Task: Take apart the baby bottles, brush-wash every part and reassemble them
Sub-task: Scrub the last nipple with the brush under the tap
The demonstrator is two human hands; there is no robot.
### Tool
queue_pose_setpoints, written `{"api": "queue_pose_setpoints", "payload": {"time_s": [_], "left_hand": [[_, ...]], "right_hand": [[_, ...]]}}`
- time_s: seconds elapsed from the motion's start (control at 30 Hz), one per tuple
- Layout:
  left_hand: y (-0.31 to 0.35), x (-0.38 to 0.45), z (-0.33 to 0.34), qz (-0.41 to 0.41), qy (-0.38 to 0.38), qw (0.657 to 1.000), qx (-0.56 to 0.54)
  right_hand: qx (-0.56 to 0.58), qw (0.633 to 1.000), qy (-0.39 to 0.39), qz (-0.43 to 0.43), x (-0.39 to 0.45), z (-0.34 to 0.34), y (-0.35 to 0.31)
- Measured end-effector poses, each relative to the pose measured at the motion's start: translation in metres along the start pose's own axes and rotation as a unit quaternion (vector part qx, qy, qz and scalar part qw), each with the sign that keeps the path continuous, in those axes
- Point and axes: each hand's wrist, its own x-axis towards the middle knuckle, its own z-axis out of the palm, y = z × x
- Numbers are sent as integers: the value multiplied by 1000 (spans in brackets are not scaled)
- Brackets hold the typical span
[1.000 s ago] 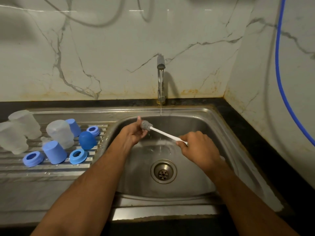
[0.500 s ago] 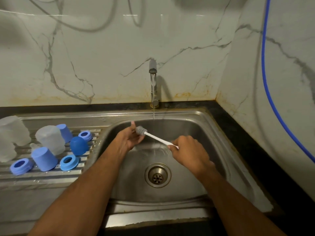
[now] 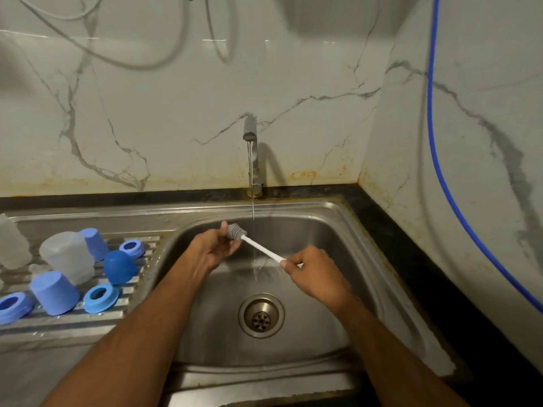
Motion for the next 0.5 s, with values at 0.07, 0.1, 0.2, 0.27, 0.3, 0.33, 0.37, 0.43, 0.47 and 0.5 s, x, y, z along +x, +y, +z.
{"api": "queue_pose_setpoints", "payload": {"time_s": [0.07, 0.1, 0.2, 0.27, 0.3, 0.33, 0.37, 0.43, 0.47, 0.5], "left_hand": [[-5, 3, -3, -21, 44, 998, 27], [-5, 4, -5, -24, 47, 998, 20], [1, 5, -7, -4, 40, 999, 3], [4, 5, -6, 8, 28, 1000, -10], [5, 4, -4, 11, 17, 999, -27], [4, 3, -3, 13, 0, 999, -53], [4, 2, -2, 20, -21, 996, -85], [4, -2, 2, 37, -63, 989, -127], [4, -4, 4, 38, -73, 989, -120], [3, -5, 5, 27, -69, 993, -89]], "right_hand": [[-190, 976, 70, -80, -3, 4, 0], [-217, 967, 84, -101, -4, 5, -1], [-203, 969, 84, -112, -1, 11, -1], [-52, 997, 29, -52, 1, 15, -2], [87, 996, -23, 6, 2, 14, -3], [213, 971, -83, 76, 2, 11, -4], [296, 936, -142, 127, 0, 5, -6], [376, 886, -210, 171, -3, -6, -6], [381, 883, -211, 176, -3, -8, -4], [349, 905, -183, 162, -4, -8, -2]]}}
